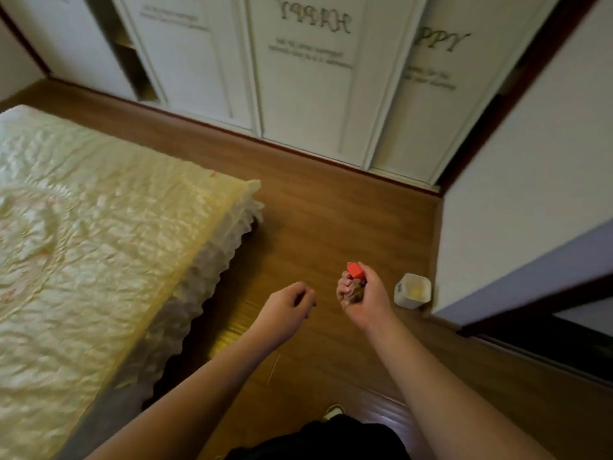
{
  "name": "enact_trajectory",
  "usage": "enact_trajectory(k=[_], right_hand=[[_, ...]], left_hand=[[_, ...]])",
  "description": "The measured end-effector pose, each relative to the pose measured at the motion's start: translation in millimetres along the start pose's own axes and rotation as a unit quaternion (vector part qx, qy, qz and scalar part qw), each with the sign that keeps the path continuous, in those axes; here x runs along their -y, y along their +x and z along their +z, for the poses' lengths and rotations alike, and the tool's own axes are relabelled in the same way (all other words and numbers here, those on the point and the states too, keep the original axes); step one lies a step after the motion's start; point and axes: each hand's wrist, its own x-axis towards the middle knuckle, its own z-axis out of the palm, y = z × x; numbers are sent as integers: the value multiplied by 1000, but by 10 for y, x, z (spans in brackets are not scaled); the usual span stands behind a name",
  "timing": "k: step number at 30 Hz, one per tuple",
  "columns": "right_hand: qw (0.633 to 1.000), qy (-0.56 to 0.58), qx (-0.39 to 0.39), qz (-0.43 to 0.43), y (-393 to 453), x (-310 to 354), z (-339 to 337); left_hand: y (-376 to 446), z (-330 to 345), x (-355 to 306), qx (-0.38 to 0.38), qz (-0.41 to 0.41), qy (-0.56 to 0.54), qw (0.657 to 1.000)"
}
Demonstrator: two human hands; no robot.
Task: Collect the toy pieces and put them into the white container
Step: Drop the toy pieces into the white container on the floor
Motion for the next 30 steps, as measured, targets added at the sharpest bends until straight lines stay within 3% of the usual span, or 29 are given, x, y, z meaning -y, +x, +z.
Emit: enact_trajectory(k=[10, 18, 25, 30], right_hand=[[995, 16, -76, -69, 7, 1019, -568], [987, 78, -83, -110, 276, 1416, -610], [974, 145, -115, -133, 666, 1851, -427], [966, 177, -121, -146, 909, 2032, -384]], left_hand=[[499, 947, -1129, 43, 241, 134, 960], [1141, 1251, -1354, 74, 268, 181, 943], [1818, 1263, -1540, 117, 292, 142, 938], [2184, 1283, -1703, 166, 336, 137, 917]])
